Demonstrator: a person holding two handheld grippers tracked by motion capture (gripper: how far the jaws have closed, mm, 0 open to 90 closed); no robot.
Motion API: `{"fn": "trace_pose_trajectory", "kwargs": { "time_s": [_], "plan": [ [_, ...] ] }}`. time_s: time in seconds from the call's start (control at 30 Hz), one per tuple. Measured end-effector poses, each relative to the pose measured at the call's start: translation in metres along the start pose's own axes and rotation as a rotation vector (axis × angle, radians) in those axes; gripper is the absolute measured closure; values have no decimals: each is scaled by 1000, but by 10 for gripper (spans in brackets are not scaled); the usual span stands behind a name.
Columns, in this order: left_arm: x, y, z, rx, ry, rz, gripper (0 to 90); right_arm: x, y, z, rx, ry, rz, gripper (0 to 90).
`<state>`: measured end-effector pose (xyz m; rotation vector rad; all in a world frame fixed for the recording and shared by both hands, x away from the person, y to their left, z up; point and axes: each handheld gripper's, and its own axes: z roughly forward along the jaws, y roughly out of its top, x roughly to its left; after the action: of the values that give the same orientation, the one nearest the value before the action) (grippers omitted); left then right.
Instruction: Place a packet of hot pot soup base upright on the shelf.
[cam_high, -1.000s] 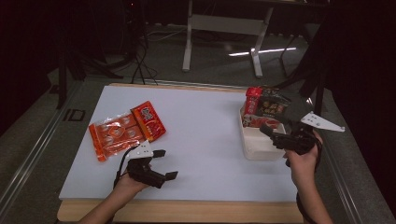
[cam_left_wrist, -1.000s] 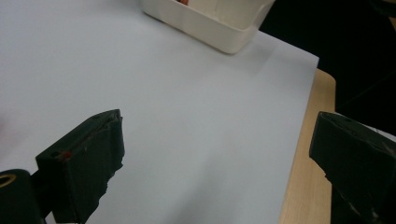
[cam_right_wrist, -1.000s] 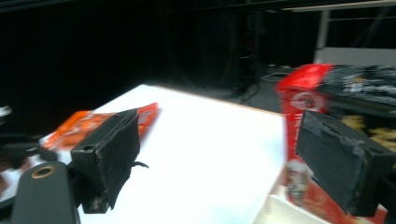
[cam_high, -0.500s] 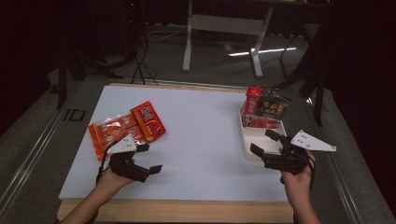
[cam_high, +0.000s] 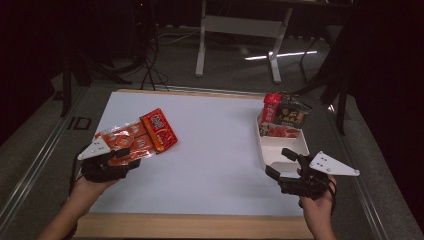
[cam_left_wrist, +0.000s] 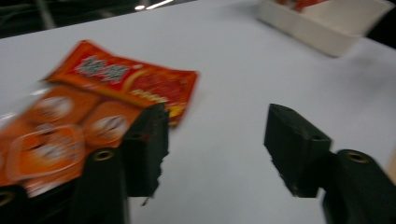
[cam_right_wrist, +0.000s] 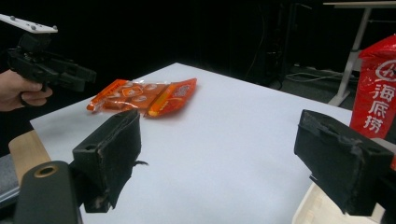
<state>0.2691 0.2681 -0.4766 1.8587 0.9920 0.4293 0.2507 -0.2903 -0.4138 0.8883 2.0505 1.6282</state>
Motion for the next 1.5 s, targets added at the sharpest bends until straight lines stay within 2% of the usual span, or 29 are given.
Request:
{"fn": "trace_pose_trajectory", "kwargs": {
  "time_s": [0.17, 0.2, 0.27, 0.3, 0.43, 0.53, 0.73, 0.97, 1.0, 1.1, 1.13, 1.2, 1.27, 1.3, 1.33, 1.4, 1.5],
  "plan": [
    [22, -6, -10, 23, 69, -15, 671, -1, -5, 1, 9, 8, 5, 146],
    [26, -7, -10, 34, 100, -20, 693, -1, -6, 2, 9, 9, 8, 146],
    [34, -8, -11, 49, 115, -23, 758, -1, -7, 2, 12, 10, 9, 146],
    [37, -9, -11, 55, 144, -18, 784, -2, -7, 3, 13, 10, 8, 146],
    [52, -12, -7, 85, 166, -46, 890, -2, -9, 4, 18, 14, 6, 146],
    [61, -14, -1, 110, 206, -47, 895, -2, -10, 5, 23, 17, 4, 147],
    [83, -8, 10, 122, 259, -58, 898, -1, -11, 8, 29, 29, 4, 147],
    [107, -6, 22, 131, 305, -60, 900, -1, -14, 9, 28, 47, 2, 147],
    [109, -7, 23, 129, 301, -58, 900, -1, -14, 9, 25, 52, 0, 147],
    [115, -7, 27, 113, 335, -49, 900, -1, -14, 8, 8, 60, -2, 147],
    [119, -7, 28, 102, 333, -60, 900, -2, -14, 8, 5, 62, -1, 147],
    [125, -8, 32, 124, 351, -62, 900, -2, -14, 8, 4, 60, -1, 147],
    [131, -9, 35, 138, 341, -73, 900, -2, -14, 8, 7, 61, -2, 147],
    [134, -10, 37, 149, 349, -76, 900, -2, -14, 8, 9, 60, -4, 147],
    [138, -11, 39, 162, 335, -93, 900, -1, -14, 9, 9, 61, -5, 147],
    [142, -13, 44, 184, 346, -93, 900, -2, -14, 9, 12, 63, -6, 147],
    [150, -16, 50, 204, 350, -124, 900, -2, -16, 11, 17, 65, -10, 147]
  ]
}}
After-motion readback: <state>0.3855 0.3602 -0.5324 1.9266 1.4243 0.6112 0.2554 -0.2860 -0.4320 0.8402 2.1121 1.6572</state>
